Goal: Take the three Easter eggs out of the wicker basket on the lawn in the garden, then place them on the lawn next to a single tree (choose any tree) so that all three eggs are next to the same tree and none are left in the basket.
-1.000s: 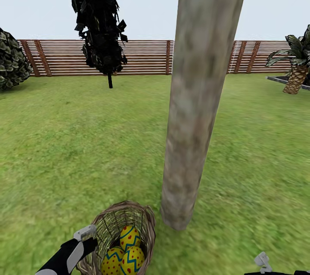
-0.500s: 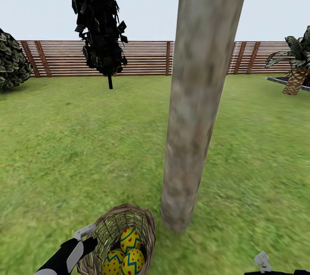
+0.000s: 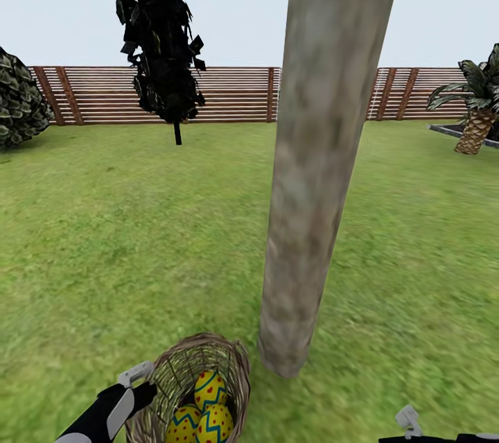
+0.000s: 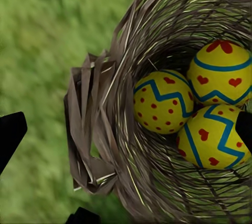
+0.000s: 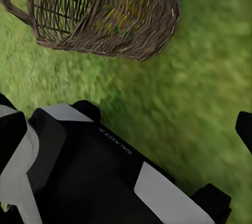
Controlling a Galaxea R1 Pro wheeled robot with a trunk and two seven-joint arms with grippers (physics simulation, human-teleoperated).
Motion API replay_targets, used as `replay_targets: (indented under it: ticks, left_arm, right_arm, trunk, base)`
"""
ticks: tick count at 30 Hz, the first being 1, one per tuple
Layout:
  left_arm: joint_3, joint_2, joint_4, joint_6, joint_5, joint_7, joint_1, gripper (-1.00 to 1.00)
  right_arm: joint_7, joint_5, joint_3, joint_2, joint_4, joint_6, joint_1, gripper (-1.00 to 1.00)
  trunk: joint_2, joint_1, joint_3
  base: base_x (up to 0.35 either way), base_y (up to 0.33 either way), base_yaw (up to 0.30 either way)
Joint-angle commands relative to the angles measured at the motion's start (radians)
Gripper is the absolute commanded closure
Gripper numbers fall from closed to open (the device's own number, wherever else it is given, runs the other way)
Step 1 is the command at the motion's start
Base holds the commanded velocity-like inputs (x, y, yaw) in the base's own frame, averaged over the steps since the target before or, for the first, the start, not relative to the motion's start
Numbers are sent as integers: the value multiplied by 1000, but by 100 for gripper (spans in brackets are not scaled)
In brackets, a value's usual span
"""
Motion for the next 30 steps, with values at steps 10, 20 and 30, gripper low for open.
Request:
replay_targets:
  ticks: [10, 20, 30]
  left_arm:
    - [2, 3, -3, 8, 7, 5, 0, -100]
    - [3, 39, -2, 10, 16, 2, 0, -100]
    - [5, 44, 3, 5, 17, 1, 0, -100]
  right_arm:
    - [-211, 9, -5, 44, -13, -5, -1, -100]
    - [-333, 39, -4, 154, -188, 7, -1, -100]
    - [-328, 86, -4, 180, -211, 9, -1, -100]
  trunk:
    - [70, -39, 31]
    - [140, -77, 62]
    - [154, -85, 68]
  base:
    - [0, 0, 0]
    - [0, 0, 0]
    - [-23, 0, 0]
